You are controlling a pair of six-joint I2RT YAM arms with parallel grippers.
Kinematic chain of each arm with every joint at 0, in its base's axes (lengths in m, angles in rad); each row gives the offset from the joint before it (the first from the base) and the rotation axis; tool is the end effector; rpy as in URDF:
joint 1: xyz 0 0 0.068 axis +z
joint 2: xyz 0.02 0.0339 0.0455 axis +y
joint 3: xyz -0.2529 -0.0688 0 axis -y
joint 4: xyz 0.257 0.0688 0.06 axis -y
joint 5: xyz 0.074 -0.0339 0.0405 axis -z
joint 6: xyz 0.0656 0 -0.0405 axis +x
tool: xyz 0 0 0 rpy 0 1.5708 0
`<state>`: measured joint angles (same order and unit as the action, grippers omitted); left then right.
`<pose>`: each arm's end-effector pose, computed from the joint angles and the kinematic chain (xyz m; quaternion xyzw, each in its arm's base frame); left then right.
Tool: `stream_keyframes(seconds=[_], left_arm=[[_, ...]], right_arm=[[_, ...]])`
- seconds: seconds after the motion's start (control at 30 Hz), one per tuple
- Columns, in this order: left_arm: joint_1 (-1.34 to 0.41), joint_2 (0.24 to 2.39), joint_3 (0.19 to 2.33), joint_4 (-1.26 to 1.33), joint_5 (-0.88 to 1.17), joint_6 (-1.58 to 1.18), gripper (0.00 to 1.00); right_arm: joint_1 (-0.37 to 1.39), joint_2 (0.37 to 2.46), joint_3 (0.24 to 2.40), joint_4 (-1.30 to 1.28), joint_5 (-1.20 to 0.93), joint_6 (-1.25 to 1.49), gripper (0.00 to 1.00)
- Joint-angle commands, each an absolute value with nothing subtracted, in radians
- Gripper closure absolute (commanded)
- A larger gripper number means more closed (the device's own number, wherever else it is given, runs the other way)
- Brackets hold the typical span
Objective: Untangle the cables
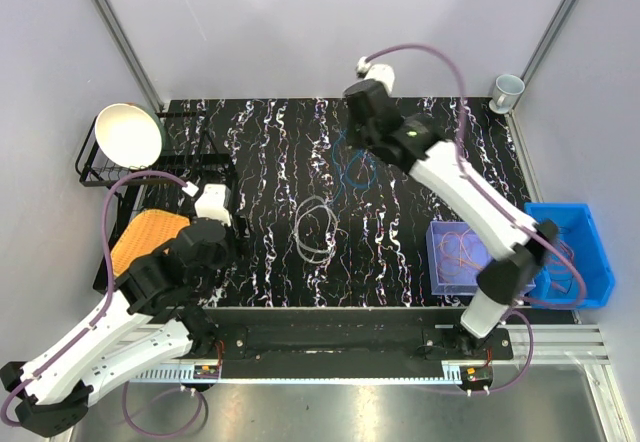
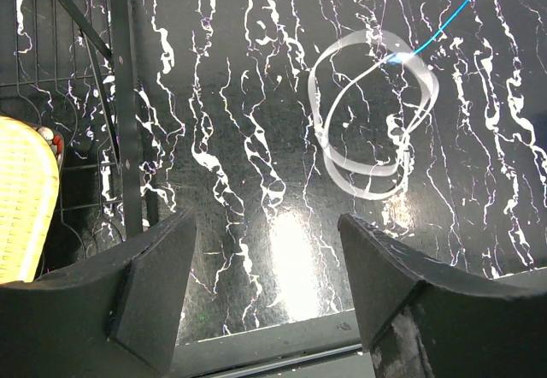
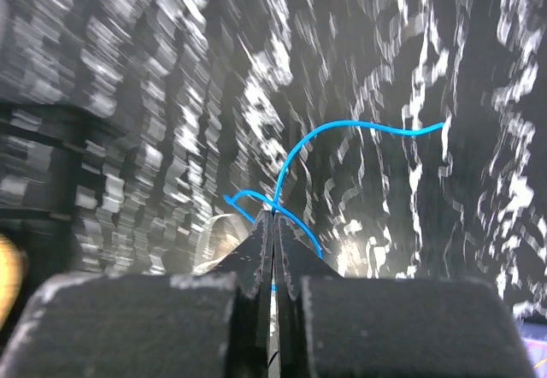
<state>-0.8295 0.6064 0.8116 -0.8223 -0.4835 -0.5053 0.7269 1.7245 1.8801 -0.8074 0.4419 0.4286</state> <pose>0.1301 -0.0969 0.2923 0.0308 0.8690 -0.1088 0.4817 0.3245 0.2510 0.3817 -0.0338 0.8792 0.0718 0.4698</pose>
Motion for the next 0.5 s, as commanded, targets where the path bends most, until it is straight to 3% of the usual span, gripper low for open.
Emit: stream_keyframes(seconds=[0.0, 0.47], left_arm=[[-0.833, 0.607, 0.813, -0.801, -0.512, -0.494, 0.29], [-0.833, 0.630, 0.813, -0.801, -0.500, -0.503, 0.29]], right_arm=[[0.784, 1.599, 1.937, -0.827, 0.502, 0.364, 1.00], [0.965, 1.342, 1.760, -0.565, 0.456, 0.197, 1.00]])
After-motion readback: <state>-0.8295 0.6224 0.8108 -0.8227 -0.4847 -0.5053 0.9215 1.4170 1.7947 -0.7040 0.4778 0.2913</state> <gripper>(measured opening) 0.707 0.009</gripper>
